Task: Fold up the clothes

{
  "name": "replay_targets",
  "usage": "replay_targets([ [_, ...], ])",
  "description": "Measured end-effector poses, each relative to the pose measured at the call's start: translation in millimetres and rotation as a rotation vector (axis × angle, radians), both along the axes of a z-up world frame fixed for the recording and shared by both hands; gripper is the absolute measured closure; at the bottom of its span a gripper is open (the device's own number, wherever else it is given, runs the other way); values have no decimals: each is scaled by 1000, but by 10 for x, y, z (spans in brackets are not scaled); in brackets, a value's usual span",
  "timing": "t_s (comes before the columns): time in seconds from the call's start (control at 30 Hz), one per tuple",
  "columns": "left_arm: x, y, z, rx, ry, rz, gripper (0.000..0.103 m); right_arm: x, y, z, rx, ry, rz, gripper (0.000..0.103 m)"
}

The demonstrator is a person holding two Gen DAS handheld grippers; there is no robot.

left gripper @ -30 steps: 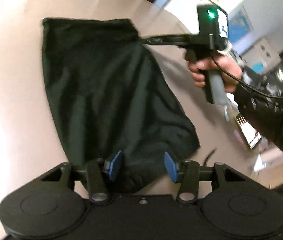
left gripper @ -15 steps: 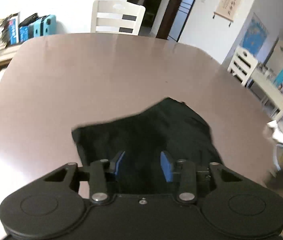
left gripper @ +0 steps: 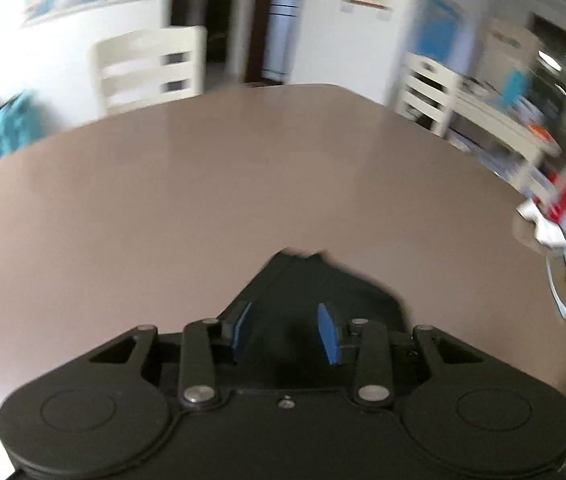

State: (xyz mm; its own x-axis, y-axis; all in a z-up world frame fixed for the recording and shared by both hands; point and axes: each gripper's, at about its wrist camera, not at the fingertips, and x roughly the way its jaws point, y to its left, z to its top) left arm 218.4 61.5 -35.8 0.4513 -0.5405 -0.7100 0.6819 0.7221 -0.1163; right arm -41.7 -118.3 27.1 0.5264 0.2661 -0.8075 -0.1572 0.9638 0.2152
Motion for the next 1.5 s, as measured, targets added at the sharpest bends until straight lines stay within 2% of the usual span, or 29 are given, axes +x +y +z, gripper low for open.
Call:
replay_targets([
  [0.1, 169, -182, -77, 12, 18, -34, 68, -91, -45, -40, -9, 6, -60, 90],
  [0.17, 224, -223, -121, 49, 6, -43, 68, -156, -73, -71, -8, 6, -87, 82],
  [0.27, 220, -115, -109, 21, 45, -83, 68, -78, -220, 61, 39, -60, -118, 82],
  [0.37, 23, 33, -118, 20, 109, -127, 68, 327, -538, 157, 156, -104, -158, 82],
  [0.43, -157, 166, -181, 34, 116, -106, 68, 660, -704, 194, 219, -134, -162, 86],
  [0.5, -235, 272, -247, 25, 133, -64, 68, 975, -748, 180, 204, -159, -157, 95],
  [0.6, -292, 423, -387, -12, 185, 25, 68, 1484, -745, 30, 221, -147, -129, 95],
  [0.67, -292, 472, -419, -46, 195, 54, 67, 1692, -632, -128, 157, -126, -118, 95],
  [0.73, -251, 459, -439, -63, 207, 77, 67, 1809, -520, -268, 114, -99, -68, 95],
  [0.87, -248, 351, -425, -41, 185, 79, 66, 1556, -171, -213, 91, -57, 249, 95],
  [0.93, -256, 349, -417, -41, 180, 76, 63, 1516, -152, -160, 72, -80, 275, 95],
  [1.07, -258, 389, -414, -57, 187, 84, 63, 1741, -390, -102, 72, -146, 84, 91],
  [1.13, -281, 414, -394, -57, 183, 82, 63, 1881, -443, -118, 23, -167, 20, 91],
  [1.27, -295, 429, -382, -58, 181, 91, 63, 2112, -346, -362, -19, -105, 76, 91],
  [1.37, -306, 424, -383, -54, 173, 91, 63, 2080, -332, -394, 15, -92, 98, 91],
  [1.5, -291, 382, -393, -60, 173, 91, 62, 2065, -399, -406, 74, -103, 16, 90],
])
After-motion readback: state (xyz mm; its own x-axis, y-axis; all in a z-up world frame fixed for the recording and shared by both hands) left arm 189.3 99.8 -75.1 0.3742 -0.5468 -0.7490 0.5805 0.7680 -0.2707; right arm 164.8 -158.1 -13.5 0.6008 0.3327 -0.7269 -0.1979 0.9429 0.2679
